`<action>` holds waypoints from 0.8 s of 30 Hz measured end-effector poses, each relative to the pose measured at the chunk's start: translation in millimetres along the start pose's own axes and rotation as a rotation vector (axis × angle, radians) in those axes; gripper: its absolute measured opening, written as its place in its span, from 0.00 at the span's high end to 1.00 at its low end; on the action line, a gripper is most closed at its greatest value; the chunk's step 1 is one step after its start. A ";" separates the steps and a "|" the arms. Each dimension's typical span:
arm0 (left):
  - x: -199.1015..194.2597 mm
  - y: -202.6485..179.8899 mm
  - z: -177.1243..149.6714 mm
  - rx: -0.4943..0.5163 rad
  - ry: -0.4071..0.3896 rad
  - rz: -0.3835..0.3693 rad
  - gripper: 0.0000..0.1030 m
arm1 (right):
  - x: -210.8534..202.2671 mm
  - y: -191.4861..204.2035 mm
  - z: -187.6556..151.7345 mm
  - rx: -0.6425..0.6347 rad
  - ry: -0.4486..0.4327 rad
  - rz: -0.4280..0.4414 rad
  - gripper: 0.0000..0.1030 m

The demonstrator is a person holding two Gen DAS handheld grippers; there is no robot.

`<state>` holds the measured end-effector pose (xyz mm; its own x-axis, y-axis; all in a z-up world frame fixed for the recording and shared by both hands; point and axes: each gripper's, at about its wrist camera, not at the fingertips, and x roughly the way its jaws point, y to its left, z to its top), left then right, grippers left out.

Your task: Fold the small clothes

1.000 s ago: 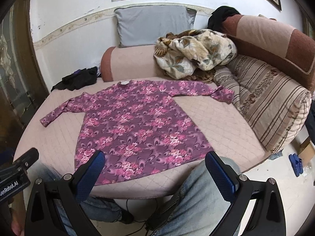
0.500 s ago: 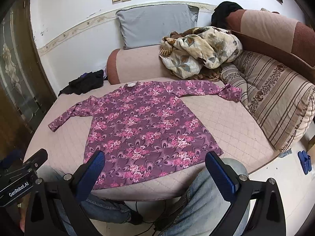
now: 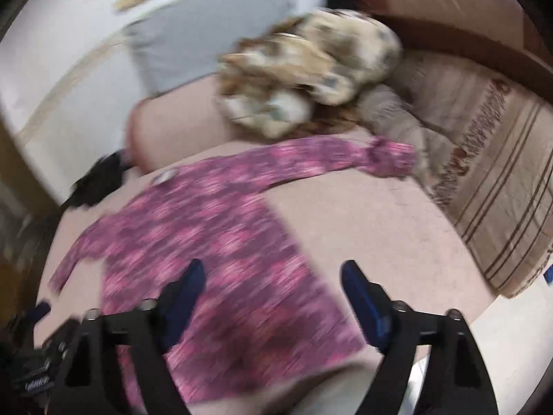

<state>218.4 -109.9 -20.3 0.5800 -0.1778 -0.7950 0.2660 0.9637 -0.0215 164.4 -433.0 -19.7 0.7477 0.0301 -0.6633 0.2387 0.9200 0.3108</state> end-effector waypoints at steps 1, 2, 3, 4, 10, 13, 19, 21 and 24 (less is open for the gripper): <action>21.7 -6.3 12.4 0.008 0.023 -0.028 0.00 | 17.1 -16.8 15.2 0.041 0.015 0.001 0.21; 38.6 -9.7 20.4 0.004 0.044 -0.056 0.00 | 31.3 -31.5 27.9 0.078 0.023 -0.004 0.22; 54.3 -13.2 27.6 -0.001 0.058 -0.082 0.00 | 51.8 -53.3 46.2 0.141 0.038 -0.001 0.22; 69.9 -14.5 33.6 -0.011 0.078 -0.102 0.00 | 66.1 -70.5 58.4 0.185 0.048 0.001 0.22; 127.9 -5.5 33.3 -0.089 0.092 -0.140 0.00 | 155.4 -188.3 122.4 0.550 0.093 -0.064 0.22; 137.6 3.6 21.1 -0.090 0.116 -0.143 0.00 | 187.4 -216.1 138.4 0.629 0.113 -0.132 0.27; 141.7 16.9 19.9 -0.099 0.129 -0.151 0.00 | 234.0 -213.2 163.4 0.528 0.114 -0.296 0.94; 138.5 23.2 20.4 -0.123 0.122 -0.163 0.00 | 221.9 -196.9 170.0 0.477 0.070 -0.291 0.95; 130.8 34.5 24.5 -0.161 0.107 -0.172 0.00 | 173.8 -133.6 185.0 0.253 -0.072 -0.314 0.95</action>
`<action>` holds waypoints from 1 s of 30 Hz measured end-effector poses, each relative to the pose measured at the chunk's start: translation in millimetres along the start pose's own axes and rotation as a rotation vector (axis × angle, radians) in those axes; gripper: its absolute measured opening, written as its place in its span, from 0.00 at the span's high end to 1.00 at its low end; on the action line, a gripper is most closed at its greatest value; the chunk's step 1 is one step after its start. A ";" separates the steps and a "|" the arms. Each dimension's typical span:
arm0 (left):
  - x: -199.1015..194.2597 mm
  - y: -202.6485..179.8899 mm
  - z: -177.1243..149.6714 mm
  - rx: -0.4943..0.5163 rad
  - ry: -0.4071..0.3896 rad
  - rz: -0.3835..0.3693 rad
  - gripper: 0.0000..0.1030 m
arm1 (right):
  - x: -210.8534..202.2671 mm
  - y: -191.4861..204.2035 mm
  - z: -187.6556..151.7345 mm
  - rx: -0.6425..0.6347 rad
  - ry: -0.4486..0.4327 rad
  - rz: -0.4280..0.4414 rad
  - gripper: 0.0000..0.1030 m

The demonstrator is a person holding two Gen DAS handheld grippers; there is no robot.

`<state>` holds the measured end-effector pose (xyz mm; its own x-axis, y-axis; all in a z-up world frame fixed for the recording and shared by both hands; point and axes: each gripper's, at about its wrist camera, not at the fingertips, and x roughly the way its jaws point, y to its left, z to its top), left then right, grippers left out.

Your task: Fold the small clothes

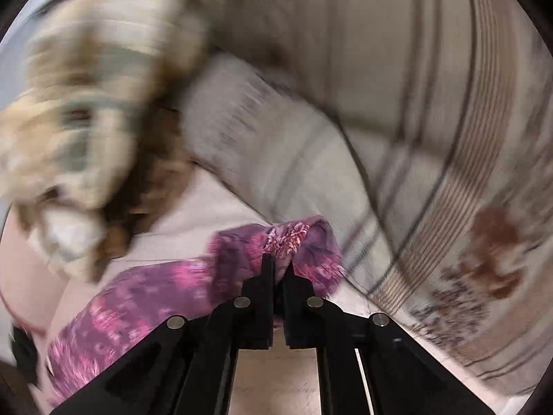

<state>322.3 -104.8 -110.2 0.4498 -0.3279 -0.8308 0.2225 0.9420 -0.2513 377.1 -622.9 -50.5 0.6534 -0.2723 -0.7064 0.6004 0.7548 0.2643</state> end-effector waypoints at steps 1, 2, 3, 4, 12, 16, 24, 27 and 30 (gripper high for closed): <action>-2.3 1.6 1.5 -0.007 -0.004 -0.002 0.00 | -21.0 15.5 -1.6 -0.060 -0.049 0.015 0.96; -7.0 4.6 3.8 -0.018 -0.013 -0.007 0.00 | -45.7 33.1 -5.7 -0.123 -0.099 0.041 0.96; -12.6 7.5 6.7 -0.028 -0.023 -0.009 0.00 | -76.8 55.7 -14.3 -0.204 -0.157 0.085 0.96; -16.3 9.5 8.4 -0.032 -0.031 -0.009 0.00 | -100.0 73.3 -23.7 -0.272 -0.202 0.123 0.96; -66.1 61.4 25.9 -0.155 -0.121 -0.002 0.00 | -209.1 186.3 -182.2 -0.763 -0.246 0.618 0.96; -62.3 92.0 19.0 -0.223 -0.128 0.014 0.00 | -165.1 208.0 -255.7 -0.778 0.027 0.685 0.95; -18.8 93.6 7.5 -0.194 -0.024 -0.006 0.00 | -132.2 169.5 -255.5 -0.549 0.196 0.686 0.25; -16.7 81.5 2.9 -0.153 -0.042 0.007 0.00 | -108.9 140.6 -219.5 -0.332 0.238 0.670 0.24; -16.3 59.9 -2.1 -0.061 -0.065 0.030 0.00 | -81.2 135.6 -182.7 -0.213 0.295 0.558 0.31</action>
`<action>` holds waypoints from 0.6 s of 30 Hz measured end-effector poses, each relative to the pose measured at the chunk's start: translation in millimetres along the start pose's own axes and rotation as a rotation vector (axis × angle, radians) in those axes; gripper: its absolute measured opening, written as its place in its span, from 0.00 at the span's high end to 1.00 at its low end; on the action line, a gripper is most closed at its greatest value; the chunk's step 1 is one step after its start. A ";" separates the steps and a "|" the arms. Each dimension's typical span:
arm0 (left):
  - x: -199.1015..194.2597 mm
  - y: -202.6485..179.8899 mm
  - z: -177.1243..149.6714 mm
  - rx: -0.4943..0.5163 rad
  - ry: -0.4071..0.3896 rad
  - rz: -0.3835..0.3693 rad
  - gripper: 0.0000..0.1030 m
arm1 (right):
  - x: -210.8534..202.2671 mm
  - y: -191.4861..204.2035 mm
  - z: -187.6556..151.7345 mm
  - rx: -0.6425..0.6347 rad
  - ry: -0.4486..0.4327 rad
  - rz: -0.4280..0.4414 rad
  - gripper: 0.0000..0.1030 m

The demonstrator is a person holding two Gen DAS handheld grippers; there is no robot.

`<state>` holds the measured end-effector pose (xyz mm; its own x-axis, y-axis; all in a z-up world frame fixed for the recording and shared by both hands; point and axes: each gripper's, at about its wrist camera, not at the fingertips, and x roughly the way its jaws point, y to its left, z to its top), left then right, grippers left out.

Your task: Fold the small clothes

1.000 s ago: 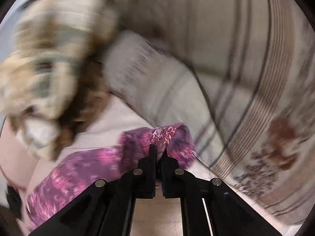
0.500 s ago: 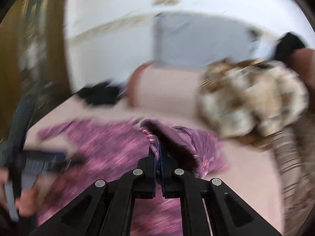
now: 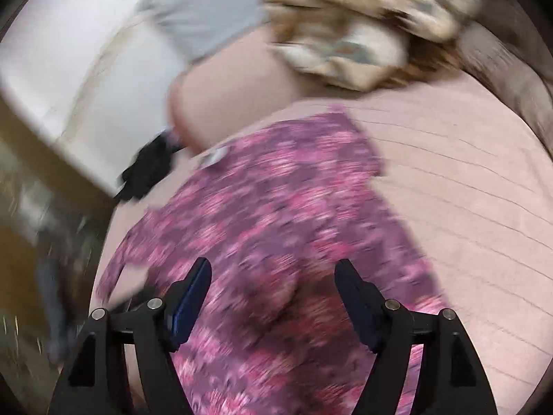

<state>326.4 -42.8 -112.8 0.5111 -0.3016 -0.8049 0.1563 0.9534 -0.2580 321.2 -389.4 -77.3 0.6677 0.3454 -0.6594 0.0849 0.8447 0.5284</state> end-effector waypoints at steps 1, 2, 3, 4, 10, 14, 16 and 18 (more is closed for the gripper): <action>1.6 -13.0 -4.1 0.049 -0.008 0.003 0.00 | 6.3 -7.9 16.7 0.043 0.019 -0.007 0.33; 3.4 -24.2 -8.1 0.088 -0.014 -0.001 0.00 | 17.9 -14.1 34.4 0.085 0.034 0.023 0.36; 4.7 -32.2 -10.3 0.118 -0.017 -0.008 0.00 | 23.6 -20.7 44.3 0.111 0.039 0.052 0.38; 8.5 -47.8 -16.5 0.180 -0.013 -0.038 0.00 | 33.6 -25.3 56.0 0.127 0.040 0.076 0.41; 40.9 -91.6 -42.5 0.355 0.021 -0.110 0.00 | 59.5 -52.4 51.0 0.155 0.057 0.138 0.43; 75.4 -102.8 -52.1 0.453 0.073 0.047 0.36 | 67.5 -56.0 49.6 0.180 0.076 0.219 0.44; 74.4 -95.2 -50.5 0.424 0.063 0.063 0.68 | 73.7 -52.3 50.1 0.165 0.082 0.216 0.44; 59.3 -77.1 -37.4 0.306 0.057 -0.041 0.90 | 82.6 -51.7 47.8 0.163 0.092 0.195 0.44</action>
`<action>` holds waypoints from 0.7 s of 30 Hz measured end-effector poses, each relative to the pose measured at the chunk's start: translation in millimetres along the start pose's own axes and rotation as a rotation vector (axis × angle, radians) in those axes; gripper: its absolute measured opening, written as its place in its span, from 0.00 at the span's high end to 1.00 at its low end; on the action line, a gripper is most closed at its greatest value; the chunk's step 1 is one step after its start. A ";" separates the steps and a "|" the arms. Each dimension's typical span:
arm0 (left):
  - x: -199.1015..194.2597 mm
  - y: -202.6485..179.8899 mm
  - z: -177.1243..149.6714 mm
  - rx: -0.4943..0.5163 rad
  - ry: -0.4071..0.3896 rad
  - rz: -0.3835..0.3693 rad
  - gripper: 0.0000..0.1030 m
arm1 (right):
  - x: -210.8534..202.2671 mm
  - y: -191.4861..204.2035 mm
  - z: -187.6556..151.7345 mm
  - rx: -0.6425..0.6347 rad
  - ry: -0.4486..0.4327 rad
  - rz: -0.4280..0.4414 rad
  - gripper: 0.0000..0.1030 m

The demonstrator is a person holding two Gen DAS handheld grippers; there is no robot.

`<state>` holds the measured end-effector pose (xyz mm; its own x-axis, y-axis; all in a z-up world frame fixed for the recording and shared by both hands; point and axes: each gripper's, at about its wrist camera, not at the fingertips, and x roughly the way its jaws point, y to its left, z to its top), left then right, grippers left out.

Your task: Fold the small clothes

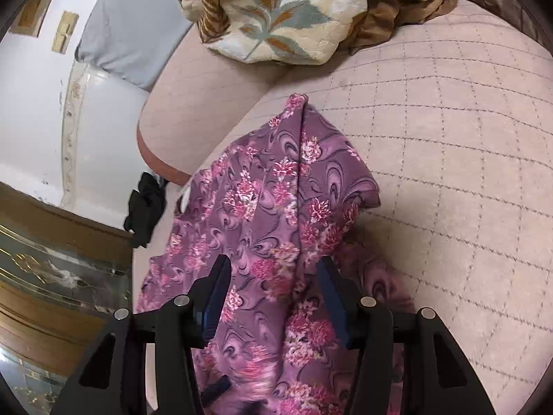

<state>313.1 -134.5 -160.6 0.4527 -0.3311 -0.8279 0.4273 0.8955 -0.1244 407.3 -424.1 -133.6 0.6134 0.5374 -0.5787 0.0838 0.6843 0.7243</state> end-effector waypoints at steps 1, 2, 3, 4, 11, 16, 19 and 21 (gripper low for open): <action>-11.7 12.3 6.3 -0.068 -0.020 -0.043 0.91 | 6.4 -2.2 -0.1 0.007 0.009 -0.010 0.45; -19.8 22.2 9.2 -0.108 -0.041 -0.057 0.91 | 11.6 -4.9 -0.2 0.013 0.012 -0.018 0.46; -29.7 34.1 12.9 -0.159 -0.068 -0.084 0.91 | 14.9 -7.6 0.0 0.020 0.009 -0.022 0.46; -34.8 41.3 15.1 -0.196 -0.076 -0.114 0.93 | 17.4 -9.0 -0.3 0.025 0.008 -0.026 0.46; -75.1 151.3 13.8 -0.675 -0.023 -0.388 0.95 | 31.2 -13.2 -1.2 0.037 0.001 -0.050 0.46; -89.0 191.0 -10.9 -0.912 0.044 -0.402 0.95 | 43.0 -15.9 0.4 0.059 0.010 -0.033 0.46; -99.1 185.9 -24.9 -0.903 0.029 -0.426 0.95 | 46.5 -13.1 1.5 0.049 0.003 -0.015 0.46; -95.4 182.4 -36.5 -0.869 0.039 -0.437 0.94 | 50.8 -13.2 1.7 0.054 0.010 0.012 0.46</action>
<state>319.3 71.3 -124.3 0.3586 -0.6900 -0.6287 -0.1823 0.6088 -0.7721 438.8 -406.7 -171.8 0.6070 0.5503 -0.5733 0.1187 0.6505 0.7501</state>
